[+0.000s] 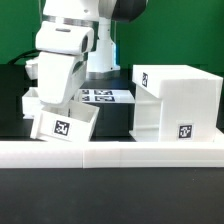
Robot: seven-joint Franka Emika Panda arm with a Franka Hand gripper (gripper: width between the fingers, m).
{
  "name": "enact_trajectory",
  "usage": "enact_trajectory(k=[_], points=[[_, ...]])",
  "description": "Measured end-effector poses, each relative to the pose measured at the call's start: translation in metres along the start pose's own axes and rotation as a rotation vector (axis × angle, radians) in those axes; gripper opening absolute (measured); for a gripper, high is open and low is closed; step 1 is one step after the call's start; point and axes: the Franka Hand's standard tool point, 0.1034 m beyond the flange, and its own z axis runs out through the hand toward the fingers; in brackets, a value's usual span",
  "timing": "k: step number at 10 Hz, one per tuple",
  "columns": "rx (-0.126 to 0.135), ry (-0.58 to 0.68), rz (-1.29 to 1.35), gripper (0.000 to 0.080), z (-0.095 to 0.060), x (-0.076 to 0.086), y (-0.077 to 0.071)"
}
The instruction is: Assemble drawer
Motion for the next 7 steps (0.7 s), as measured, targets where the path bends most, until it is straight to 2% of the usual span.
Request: enact_trajectory(k=[1,2,5,7], points=[[0.004,0.0,-0.006,0.0041,0.0,0.003,0.0],[0.029,-0.002,-0.008,0.0041,-0.001,0.006,-0.001],[0.027,0.004,-0.002,0.0041,0.0,0.007,-0.001],[0.028,0.022,-0.032,0.0041,0.0,-0.007,0.0]])
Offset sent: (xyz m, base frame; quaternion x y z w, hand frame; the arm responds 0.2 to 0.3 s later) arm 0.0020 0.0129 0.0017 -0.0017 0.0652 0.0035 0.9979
